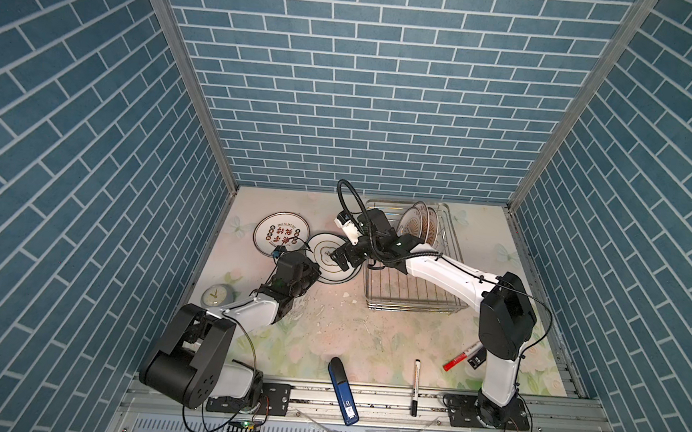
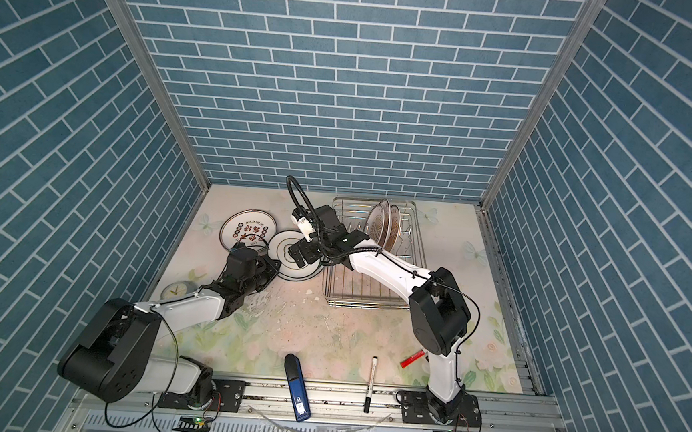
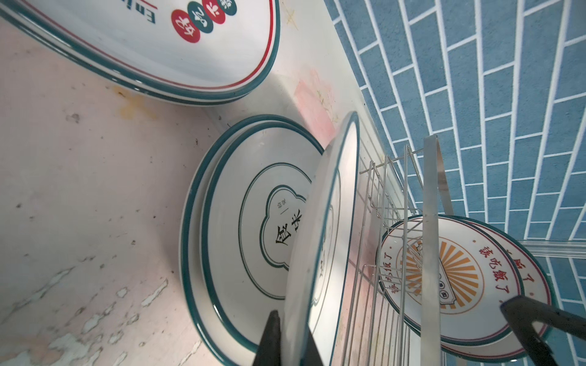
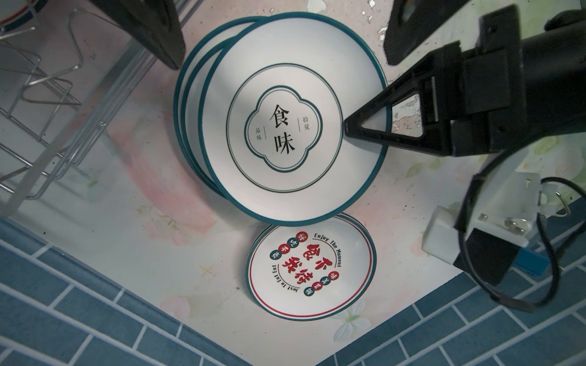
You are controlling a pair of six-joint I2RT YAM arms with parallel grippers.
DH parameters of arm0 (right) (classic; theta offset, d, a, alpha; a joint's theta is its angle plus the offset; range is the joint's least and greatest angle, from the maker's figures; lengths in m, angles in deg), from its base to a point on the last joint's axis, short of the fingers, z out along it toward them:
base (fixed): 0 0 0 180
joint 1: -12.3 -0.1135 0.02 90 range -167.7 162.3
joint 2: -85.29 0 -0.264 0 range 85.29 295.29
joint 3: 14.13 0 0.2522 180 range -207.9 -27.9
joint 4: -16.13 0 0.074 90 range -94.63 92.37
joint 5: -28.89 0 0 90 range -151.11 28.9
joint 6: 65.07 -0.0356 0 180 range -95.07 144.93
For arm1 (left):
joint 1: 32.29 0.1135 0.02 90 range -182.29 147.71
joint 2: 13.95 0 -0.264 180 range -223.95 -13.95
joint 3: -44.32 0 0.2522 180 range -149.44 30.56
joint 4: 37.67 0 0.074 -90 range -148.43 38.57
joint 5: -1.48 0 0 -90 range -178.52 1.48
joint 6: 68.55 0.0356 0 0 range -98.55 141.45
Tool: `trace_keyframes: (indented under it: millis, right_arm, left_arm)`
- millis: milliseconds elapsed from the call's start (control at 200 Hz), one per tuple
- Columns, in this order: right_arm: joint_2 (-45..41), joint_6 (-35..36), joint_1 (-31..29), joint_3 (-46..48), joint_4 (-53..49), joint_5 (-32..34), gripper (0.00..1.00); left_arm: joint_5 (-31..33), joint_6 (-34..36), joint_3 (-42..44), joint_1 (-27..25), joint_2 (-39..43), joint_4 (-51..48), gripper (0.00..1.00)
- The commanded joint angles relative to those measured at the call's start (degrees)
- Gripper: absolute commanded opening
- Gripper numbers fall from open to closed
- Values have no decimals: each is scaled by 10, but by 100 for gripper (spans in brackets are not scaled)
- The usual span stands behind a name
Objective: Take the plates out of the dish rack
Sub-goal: 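Lower the white plate onto the stack with the left gripper while the right draws back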
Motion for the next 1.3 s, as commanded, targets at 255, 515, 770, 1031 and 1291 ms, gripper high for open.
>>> trace_keyframes:
  millis: [255,515,770,1031,1291]
  right_arm:
    - [34,19,-4,-43,-12,-4,99]
    - [43,18,-3,-53,-15,12,99]
    - [54,20,-4,-63,-23,30,99]
    - [61,19,-3,-73,-31,32,99]
    - [68,20,-3,-76,-34,22,99]
  left_arm:
    - [21,5,-14,5,2,14,0]
    - [16,5,-22,5,-21,20,0]
    - [33,5,-14,4,-20,25,2]
    - [6,2,-28,5,-37,19,6]
    - [-15,-45,-32,14,-52,-7,7]
